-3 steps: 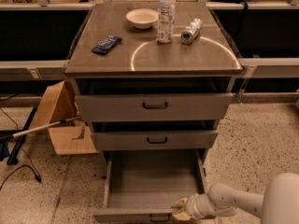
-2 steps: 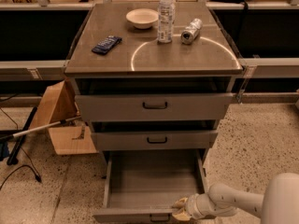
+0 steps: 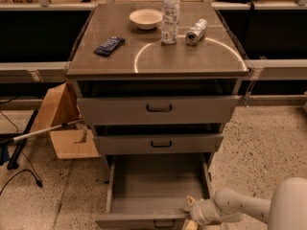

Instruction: Open bottom drawer

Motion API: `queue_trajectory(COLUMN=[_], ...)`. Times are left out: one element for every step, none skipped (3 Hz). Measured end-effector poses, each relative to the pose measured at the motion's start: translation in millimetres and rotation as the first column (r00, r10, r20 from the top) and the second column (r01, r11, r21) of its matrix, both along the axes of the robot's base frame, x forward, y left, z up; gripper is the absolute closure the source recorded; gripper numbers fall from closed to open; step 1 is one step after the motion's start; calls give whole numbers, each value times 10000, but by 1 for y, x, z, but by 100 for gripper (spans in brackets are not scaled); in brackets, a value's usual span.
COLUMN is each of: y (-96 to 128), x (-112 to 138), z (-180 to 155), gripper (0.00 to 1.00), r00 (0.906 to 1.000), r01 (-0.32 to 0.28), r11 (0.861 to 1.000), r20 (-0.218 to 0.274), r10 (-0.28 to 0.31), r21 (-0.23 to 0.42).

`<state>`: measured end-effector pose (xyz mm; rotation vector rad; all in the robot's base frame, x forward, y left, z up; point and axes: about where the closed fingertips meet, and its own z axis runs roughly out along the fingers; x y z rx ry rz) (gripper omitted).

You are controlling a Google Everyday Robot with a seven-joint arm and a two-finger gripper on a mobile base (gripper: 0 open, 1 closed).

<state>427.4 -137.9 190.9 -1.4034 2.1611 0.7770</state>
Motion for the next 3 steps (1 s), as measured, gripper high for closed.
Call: queue_trajectory(y=[-2,-6,-11], x=[5,10,14], z=[12,26,47], gripper=[0,0,0], r00=[10000,10000,9995], r01=[-67,-31,136], r11=[10000,10000,9998], r20=[-33,22,297], r10=[66,31,-131], r21=[-64,-67,-157])
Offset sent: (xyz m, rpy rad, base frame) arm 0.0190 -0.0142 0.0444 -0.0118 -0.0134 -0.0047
